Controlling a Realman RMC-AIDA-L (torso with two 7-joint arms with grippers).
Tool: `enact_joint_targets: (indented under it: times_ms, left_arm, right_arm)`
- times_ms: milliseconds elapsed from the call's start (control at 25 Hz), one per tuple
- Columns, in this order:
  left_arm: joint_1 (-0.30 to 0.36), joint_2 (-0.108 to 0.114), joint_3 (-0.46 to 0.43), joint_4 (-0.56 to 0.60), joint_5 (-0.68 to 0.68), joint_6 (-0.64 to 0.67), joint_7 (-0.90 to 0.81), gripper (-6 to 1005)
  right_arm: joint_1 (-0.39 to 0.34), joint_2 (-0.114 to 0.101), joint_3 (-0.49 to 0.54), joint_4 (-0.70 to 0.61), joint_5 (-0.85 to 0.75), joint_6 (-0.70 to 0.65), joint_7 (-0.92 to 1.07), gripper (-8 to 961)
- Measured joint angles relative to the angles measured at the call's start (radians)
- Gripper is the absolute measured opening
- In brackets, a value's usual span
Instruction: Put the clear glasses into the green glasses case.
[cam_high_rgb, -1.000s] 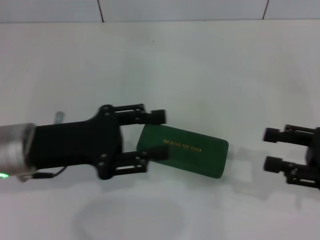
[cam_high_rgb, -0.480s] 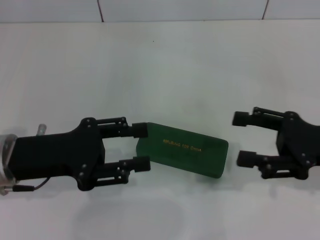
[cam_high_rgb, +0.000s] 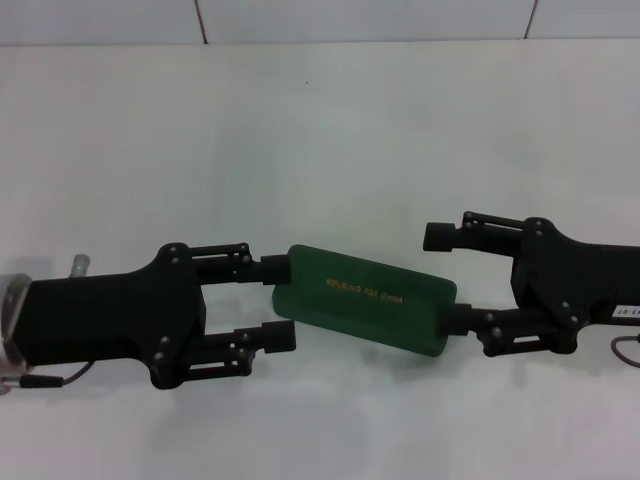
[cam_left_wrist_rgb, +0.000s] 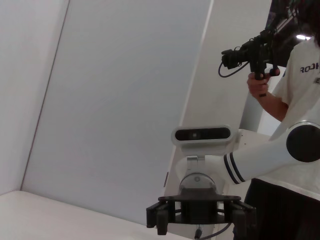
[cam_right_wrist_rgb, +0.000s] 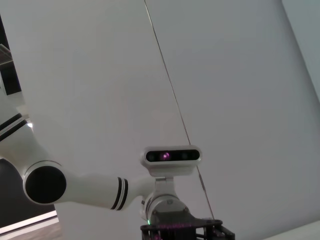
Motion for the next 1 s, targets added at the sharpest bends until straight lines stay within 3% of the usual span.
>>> enact_joint_targets:
  times_ms: [760, 1000]
  left_arm:
    - [0.001, -0.001, -0.001, 0.0, 0.002, -0.023, 0.001, 639]
    - [0.0, -0.008, -0.063, 0.0, 0.035, -0.034, 0.001, 639]
  right_arm:
    - [-0.001, 0.0, 0.001, -0.002, 0.006, 0.002, -0.018, 855]
    - [0.004, -0.003, -0.001, -0.01, 0.006, 0.02, -0.034, 855]
